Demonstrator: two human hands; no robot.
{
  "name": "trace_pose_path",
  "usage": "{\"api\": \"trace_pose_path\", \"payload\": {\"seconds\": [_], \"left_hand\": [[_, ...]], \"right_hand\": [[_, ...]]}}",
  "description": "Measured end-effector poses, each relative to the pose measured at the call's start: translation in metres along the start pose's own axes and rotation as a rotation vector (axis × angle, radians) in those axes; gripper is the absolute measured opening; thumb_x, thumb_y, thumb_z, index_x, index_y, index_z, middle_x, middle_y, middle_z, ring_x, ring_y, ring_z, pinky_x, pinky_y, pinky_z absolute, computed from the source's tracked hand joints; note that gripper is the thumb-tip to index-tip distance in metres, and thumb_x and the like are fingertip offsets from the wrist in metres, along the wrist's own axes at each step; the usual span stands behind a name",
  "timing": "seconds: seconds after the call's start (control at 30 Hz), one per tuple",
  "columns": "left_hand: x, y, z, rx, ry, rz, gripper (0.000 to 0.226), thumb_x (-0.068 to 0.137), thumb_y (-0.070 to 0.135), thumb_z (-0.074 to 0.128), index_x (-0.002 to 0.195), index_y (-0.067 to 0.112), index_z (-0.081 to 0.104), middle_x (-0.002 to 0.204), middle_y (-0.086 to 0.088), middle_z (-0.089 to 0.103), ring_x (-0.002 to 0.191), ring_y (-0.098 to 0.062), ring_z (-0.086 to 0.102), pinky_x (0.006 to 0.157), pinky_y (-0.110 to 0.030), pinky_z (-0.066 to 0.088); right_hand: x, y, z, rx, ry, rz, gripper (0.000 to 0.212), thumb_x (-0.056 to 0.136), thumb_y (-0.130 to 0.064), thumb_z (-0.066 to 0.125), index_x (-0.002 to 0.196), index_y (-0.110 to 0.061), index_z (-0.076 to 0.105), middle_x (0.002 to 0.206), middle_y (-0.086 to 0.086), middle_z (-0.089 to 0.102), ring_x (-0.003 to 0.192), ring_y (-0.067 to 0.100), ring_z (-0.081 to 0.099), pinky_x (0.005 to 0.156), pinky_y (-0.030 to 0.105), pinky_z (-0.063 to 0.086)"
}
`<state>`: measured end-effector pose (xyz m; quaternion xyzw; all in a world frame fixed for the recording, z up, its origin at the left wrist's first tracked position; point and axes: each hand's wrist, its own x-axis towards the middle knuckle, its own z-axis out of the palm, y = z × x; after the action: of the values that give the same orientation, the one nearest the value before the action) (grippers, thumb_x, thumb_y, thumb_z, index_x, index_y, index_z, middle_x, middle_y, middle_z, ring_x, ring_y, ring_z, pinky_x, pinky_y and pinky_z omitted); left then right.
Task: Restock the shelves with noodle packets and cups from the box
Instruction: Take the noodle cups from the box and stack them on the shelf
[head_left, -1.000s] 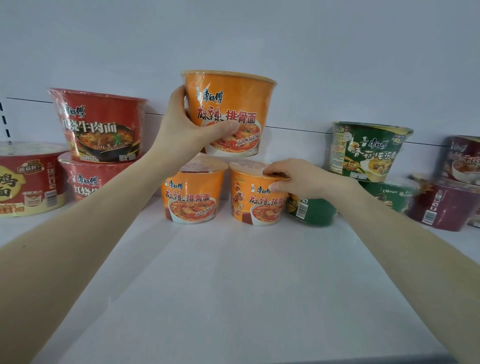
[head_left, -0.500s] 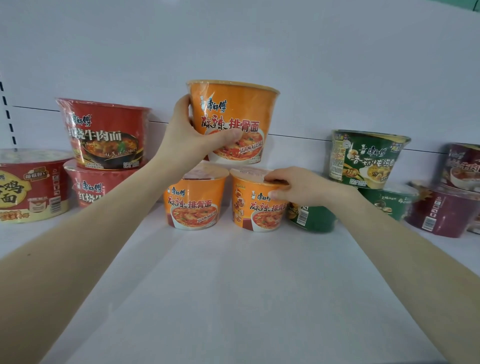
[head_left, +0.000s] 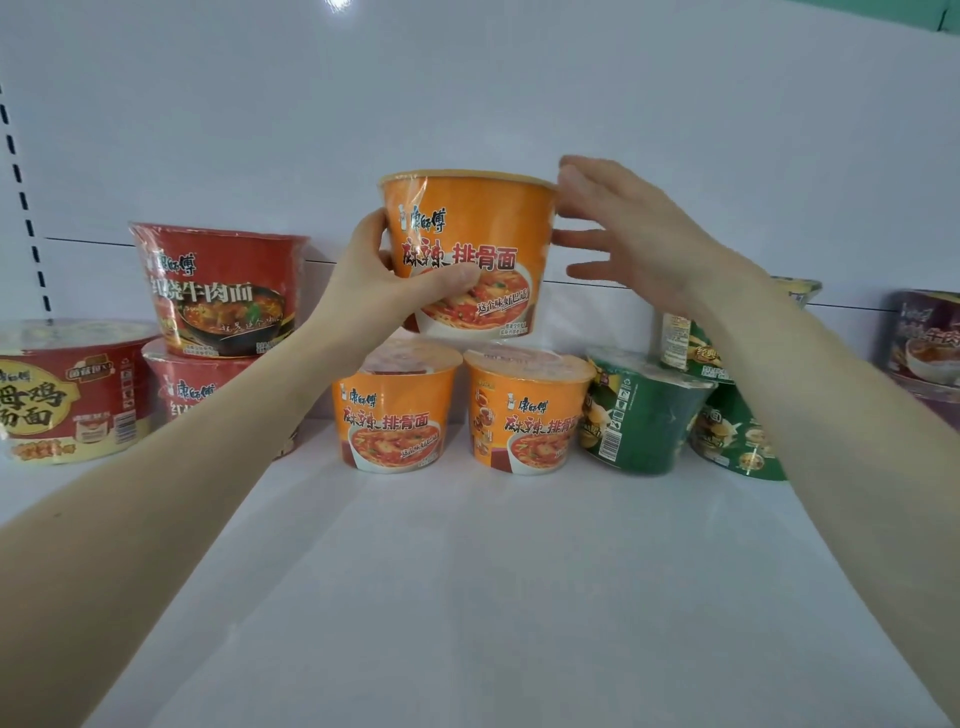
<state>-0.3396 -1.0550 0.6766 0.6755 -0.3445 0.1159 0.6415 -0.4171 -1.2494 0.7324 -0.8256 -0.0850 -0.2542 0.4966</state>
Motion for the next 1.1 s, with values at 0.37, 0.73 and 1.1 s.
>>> {"api": "trace_pose_path", "payload": {"seconds": [0.37, 0.73, 1.1], "left_hand": [[-0.005, 0.003, 0.010, 0.144, 0.038, 0.032, 0.082, 0.075, 0.040, 0.068, 0.142, 0.022, 0.023, 0.137, 0.002, 0.047, 0.101, 0.002, 0.054, 0.075, -0.010, 0.047], [-0.032, -0.031, 0.017, 0.773, -0.036, 0.462, 0.027, 0.087, 0.025, 0.057, 0.105, 0.008, 0.068, 0.107, -0.008, 0.066, 0.100, -0.025, 0.059, 0.082, -0.034, 0.047], [-0.004, -0.046, 0.058, 1.067, -0.330, 0.394, 0.027, 0.097, 0.025, 0.043, 0.115, 0.020, 0.063, 0.116, -0.003, 0.064, 0.106, -0.023, 0.057, 0.085, -0.034, 0.048]], "right_hand": [[0.009, 0.011, 0.029, 0.042, 0.214, -0.064, 0.043, 0.076, -0.039, 0.070, 0.110, -0.019, 0.053, 0.115, 0.001, 0.059, 0.102, 0.017, 0.061, 0.077, 0.035, 0.057], [0.014, 0.022, 0.021, 0.024, 0.320, -0.053, 0.055, 0.077, -0.037, 0.071, 0.121, -0.013, 0.049, 0.120, 0.003, 0.054, 0.105, 0.019, 0.057, 0.082, 0.039, 0.056], [0.014, 0.032, 0.010, 0.000, 0.349, -0.078, 0.053, 0.078, -0.035, 0.070, 0.122, -0.015, 0.047, 0.111, -0.003, 0.050, 0.085, 0.003, 0.054, 0.062, 0.018, 0.051]]}}
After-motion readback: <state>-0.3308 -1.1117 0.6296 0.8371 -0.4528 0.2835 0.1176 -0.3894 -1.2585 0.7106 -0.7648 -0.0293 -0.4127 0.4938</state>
